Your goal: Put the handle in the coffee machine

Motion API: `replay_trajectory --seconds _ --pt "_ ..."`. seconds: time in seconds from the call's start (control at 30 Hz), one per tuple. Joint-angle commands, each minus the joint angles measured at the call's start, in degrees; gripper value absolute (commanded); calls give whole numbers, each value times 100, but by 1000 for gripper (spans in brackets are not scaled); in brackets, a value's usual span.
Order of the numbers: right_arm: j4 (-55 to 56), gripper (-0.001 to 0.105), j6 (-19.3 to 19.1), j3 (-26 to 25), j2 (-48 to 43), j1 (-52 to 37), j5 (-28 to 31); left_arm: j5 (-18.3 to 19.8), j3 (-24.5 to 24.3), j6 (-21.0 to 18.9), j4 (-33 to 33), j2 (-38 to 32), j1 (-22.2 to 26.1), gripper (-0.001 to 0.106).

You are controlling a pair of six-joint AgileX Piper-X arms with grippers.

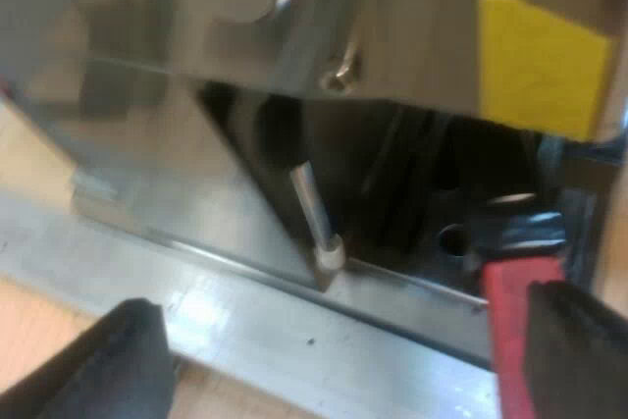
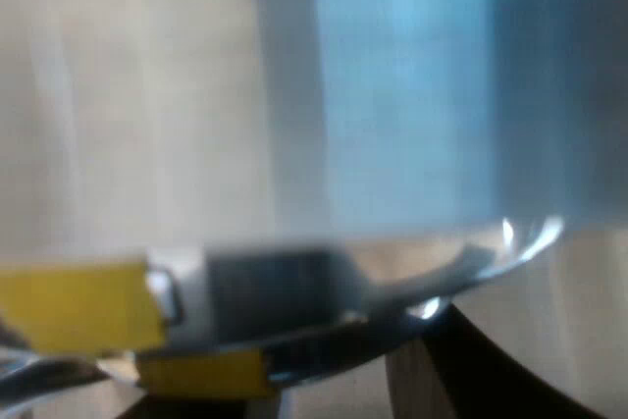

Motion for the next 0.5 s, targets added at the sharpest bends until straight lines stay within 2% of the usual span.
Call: replay_trajectory --seconds 0.03,0.07,0.1,0.13,0.17,0.2,0.37,0.5 --pt "-640 29 26 -88 -280 34 14 -328 -50 -343 -288 -74 -56 44" --pt "-640 29 26 -88 -280 34 14 -379 -50 -469 -440 -74 -55 29" --pt "-640 29 26 -88 -280 34 14 -422 -50 -550 -514 -74 -55 24" --pt "-640 29 26 -88 -280 34 14 -546 -50 -711 -659 -74 -55 8" --pt "-640 29 26 -88 -280 34 14 -700 -50 -759 -752 -74 -87 1" --pt "-640 29 26 -88 -280 34 14 -765 -50 -759 -774 -60 -91 1" --pt "-640 29 26 -88 -280 34 32 -1548 -50 -758 -751 89 -390 1" --pt "-640 29 26 -88 -280 34 33 -1705 -50 -758 -764 219 -571 1"
